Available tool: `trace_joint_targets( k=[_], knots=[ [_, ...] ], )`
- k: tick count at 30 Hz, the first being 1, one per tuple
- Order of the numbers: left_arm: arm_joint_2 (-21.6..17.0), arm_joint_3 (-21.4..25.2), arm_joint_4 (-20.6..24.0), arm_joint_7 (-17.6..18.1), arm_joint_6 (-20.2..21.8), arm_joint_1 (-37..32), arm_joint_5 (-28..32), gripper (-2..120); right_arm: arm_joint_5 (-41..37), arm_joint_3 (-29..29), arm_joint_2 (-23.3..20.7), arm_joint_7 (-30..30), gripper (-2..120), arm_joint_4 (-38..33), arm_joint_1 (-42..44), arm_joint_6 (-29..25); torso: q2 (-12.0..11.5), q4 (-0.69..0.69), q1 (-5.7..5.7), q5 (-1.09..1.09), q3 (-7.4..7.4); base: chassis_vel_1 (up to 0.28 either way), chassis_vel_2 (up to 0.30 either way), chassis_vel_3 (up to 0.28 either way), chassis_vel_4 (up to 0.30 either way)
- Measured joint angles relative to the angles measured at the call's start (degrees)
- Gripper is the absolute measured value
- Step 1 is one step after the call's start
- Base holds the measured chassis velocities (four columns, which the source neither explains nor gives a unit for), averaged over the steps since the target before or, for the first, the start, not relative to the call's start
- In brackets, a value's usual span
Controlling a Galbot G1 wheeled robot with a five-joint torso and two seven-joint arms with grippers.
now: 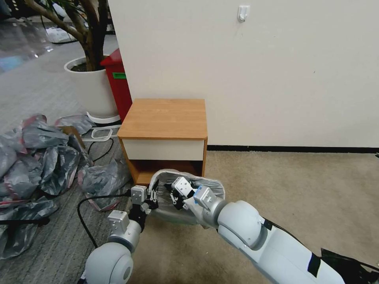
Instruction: Pick up the garbage bag from the table and place it over the trash can.
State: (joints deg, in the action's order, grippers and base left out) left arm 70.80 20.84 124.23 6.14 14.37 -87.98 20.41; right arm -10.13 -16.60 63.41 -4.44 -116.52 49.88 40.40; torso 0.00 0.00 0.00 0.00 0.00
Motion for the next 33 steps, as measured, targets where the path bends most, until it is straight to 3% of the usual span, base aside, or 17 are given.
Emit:
trace_joint_targets(
  k=[19, 33],
  knots=[
    [0.4, -0.8, 2.4, -0.8, 0.0, -1.0, -1.2, 5, 5.4, -4.6, -1.1, 0.3, 0, 7.8, -4.8, 0.2, 0.0, 0.0, 0.0, 0.0, 0.0, 0.0, 0.0, 0.0, 0.0],
    [0.7, -1.8, 3.1, -0.9, 0.0, -1.0, -1.5, 5, 6.2, -12.4, -3.2, 0.2, 0, 12.4, -11.2, 0.1, 0.0, 0.0, 0.0, 0.0, 0.0, 0.0, 0.0, 0.0, 0.0]
  ],
)
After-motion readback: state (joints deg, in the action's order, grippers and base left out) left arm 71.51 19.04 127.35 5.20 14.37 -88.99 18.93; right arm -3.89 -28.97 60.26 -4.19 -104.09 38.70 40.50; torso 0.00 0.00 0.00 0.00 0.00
